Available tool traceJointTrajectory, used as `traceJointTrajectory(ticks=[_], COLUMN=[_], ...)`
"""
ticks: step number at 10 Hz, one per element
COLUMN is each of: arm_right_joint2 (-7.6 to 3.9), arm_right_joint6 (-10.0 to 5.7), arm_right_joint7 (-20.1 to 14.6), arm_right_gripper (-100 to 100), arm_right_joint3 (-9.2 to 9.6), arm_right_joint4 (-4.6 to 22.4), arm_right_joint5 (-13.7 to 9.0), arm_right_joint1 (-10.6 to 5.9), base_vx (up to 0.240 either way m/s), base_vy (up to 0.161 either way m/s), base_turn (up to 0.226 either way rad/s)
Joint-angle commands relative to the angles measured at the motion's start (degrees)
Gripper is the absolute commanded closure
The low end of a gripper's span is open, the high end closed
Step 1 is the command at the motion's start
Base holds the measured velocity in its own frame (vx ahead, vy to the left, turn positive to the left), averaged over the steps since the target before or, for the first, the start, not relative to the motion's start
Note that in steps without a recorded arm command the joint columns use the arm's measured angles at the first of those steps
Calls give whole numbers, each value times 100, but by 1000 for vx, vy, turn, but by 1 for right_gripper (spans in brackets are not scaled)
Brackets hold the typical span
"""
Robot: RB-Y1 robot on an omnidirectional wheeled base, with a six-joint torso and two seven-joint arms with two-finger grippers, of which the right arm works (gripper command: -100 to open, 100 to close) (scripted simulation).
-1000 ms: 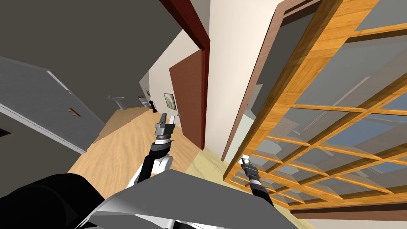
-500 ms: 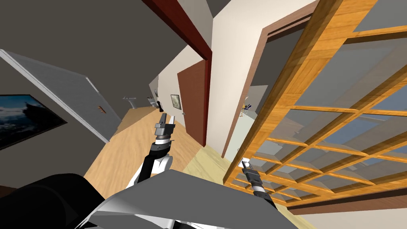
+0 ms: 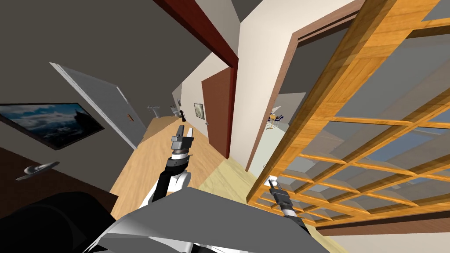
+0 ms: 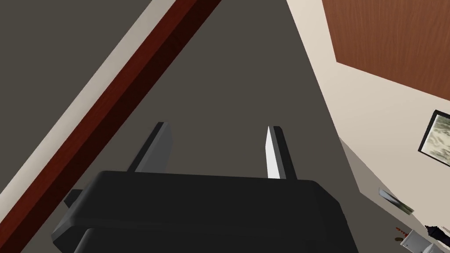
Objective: Pull the door open
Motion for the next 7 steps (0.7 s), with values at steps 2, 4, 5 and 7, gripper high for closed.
traceJointTrajectory(ticks=[2, 4, 5, 7], arm_right_joint2=[-86, -148, -183, -194], arm_right_joint6=[-210, -331, -398, -390], arm_right_joint7=[-136, -216, -260, -258], arm_right_gripper=[100, 100, 100, 100], arm_right_joint3=[133, 201, 239, 240], arm_right_joint4=[52, 76, 90, 83], arm_right_joint5=[65, 98, 116, 117], arm_right_joint1=[108, 157, 185, 193], base_vx=[-238, -225, -243, -160], base_vy=[-85, -63, -61, -55], base_turn=[170, 135, 142, 64])
